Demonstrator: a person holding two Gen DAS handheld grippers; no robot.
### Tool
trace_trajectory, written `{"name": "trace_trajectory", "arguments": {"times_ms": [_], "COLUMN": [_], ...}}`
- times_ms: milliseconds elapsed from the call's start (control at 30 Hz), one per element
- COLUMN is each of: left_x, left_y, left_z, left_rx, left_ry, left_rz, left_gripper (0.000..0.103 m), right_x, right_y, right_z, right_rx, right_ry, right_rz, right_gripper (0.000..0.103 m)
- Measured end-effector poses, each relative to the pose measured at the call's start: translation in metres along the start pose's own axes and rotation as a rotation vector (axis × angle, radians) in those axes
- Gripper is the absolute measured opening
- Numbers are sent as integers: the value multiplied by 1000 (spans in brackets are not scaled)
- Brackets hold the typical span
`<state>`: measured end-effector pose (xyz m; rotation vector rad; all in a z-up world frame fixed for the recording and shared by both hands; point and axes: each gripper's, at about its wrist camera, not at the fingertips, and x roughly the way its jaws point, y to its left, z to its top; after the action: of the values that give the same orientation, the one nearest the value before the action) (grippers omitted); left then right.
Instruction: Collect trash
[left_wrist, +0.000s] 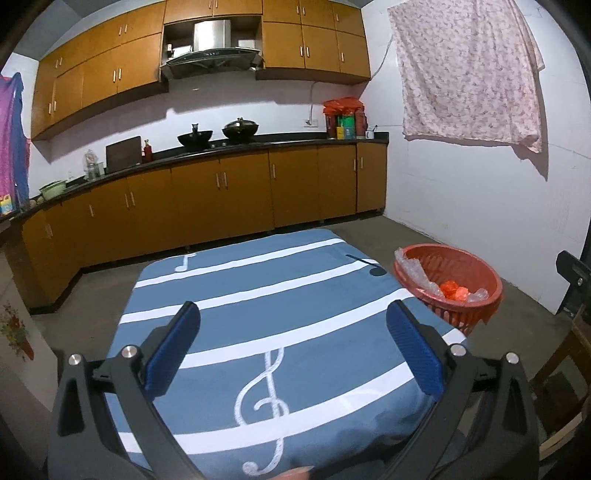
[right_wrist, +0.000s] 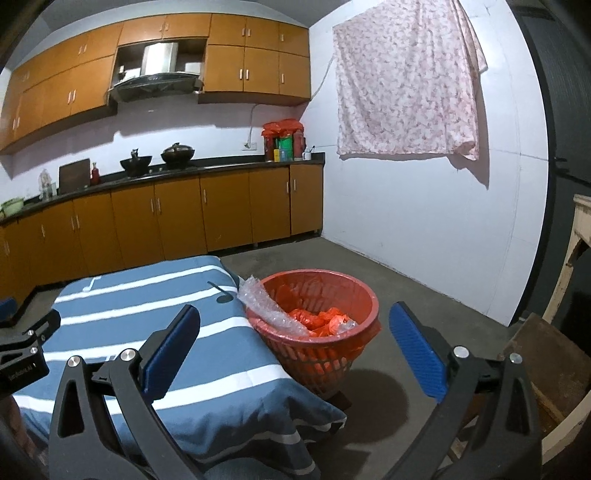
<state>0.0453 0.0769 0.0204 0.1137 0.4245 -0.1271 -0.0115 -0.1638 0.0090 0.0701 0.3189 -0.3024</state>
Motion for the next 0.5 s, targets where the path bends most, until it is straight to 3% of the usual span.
{"name": "trace_trajectory", "arguments": {"times_ms": [500], "left_x": [-16], "left_y": [10], "left_z": [-20], "left_rx": [-31], "left_ry": [20], "left_rz": [-20], "left_gripper": [99], "right_x": [-12], "right_y": [19], "right_z": [-25], "right_rx": [-36], "right_ry": [46], "right_rz": [8], "right_gripper": [101]}}
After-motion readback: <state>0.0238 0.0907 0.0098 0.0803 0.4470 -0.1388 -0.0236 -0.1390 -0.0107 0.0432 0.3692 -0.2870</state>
